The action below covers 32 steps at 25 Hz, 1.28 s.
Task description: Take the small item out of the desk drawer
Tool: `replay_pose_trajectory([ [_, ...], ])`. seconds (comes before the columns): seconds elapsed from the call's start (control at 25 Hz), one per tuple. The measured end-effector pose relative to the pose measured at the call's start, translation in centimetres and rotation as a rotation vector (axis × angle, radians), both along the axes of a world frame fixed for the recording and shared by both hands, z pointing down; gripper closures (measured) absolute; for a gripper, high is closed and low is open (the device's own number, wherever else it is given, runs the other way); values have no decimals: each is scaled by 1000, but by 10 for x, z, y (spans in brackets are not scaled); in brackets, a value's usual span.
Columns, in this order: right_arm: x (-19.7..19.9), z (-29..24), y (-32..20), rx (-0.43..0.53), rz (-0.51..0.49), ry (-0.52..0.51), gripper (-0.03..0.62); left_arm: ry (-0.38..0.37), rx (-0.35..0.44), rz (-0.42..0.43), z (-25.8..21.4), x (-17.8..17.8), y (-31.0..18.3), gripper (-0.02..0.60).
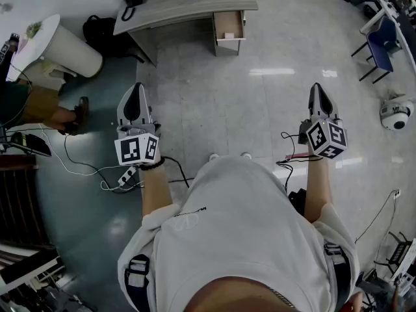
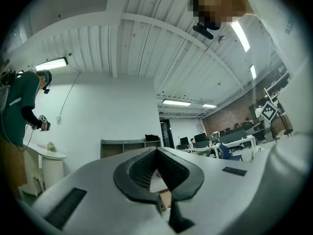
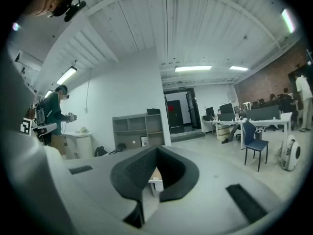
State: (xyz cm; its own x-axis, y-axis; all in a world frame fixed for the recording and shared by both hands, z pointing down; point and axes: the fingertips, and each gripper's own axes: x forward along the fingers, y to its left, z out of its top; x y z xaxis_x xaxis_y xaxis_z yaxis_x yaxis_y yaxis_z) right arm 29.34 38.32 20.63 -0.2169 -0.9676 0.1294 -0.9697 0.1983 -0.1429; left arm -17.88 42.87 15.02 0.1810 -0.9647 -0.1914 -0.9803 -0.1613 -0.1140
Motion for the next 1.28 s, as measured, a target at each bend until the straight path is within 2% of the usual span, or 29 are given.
replay_pose_trajectory([
  [0.4, -6, -3, 0, -5, 2, 8, 595, 2, -2, 18, -2, -2, -3, 583],
  [0.68, -6, -1, 8, -10, 89, -31, 595, 22, -9, 42, 8, -17, 0, 583],
  [1.08, -39, 12, 20, -47, 141, 1, 595, 56, -53, 104, 36, -50, -6, 583],
  [1.28, -49, 18, 22, -59, 135, 26, 595, 59, -79, 134, 49, -51, -8, 583],
])
